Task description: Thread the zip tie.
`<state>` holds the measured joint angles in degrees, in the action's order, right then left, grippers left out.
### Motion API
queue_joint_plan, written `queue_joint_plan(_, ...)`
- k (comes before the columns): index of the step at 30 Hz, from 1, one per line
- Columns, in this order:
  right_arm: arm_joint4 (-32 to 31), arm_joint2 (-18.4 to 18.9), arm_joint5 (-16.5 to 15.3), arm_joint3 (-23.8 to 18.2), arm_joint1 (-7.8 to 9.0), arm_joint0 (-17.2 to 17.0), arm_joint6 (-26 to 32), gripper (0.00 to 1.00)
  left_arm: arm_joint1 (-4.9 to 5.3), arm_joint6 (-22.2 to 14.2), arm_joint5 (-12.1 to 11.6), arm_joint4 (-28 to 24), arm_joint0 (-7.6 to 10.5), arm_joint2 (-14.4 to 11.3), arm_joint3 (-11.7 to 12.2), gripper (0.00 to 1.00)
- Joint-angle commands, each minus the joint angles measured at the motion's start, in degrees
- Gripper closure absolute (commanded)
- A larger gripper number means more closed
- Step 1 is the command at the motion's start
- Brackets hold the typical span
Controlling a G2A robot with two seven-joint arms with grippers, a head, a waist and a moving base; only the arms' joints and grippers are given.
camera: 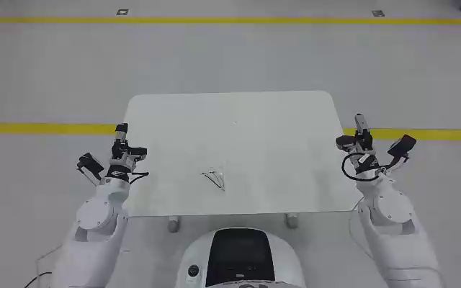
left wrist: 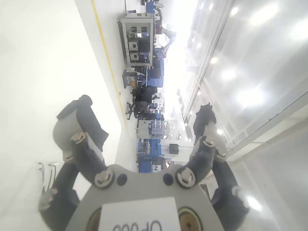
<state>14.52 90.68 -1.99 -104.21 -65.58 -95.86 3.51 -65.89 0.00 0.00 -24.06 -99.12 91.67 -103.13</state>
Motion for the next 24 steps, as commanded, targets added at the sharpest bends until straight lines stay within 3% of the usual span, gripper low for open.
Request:
queue_joint_plan(1, -4.0, -1.2, -0.4, 0.1, 0.06, 1.6, 1.8, 0.0, 0.0, 0.0, 0.0, 0.0, 0.0, 0.0, 0.0, 0.0)
queue_joint_plan(4, -8.6, -3.9, -0.9, 0.5, 0.03, 3.4, 4.6, 0.0, 0.0, 0.0, 0.0, 0.0, 0.0, 0.0, 0.0, 0.0)
queue_joint_plan(7, -8.9, -5.9, -2.8, 1.0, -0.18, 4.0, 6.5, 0.0, 0.0, 0.0, 0.0, 0.0, 0.0, 0.0, 0.0, 0.0)
queue_joint_plan(24, -9.4, -6.0, -3.1, 0.6, -0.15, 4.2, 7.1, 0.0, 0.0, 0.0, 0.0, 0.0, 0.0, 0.0, 0.0, 0.0)
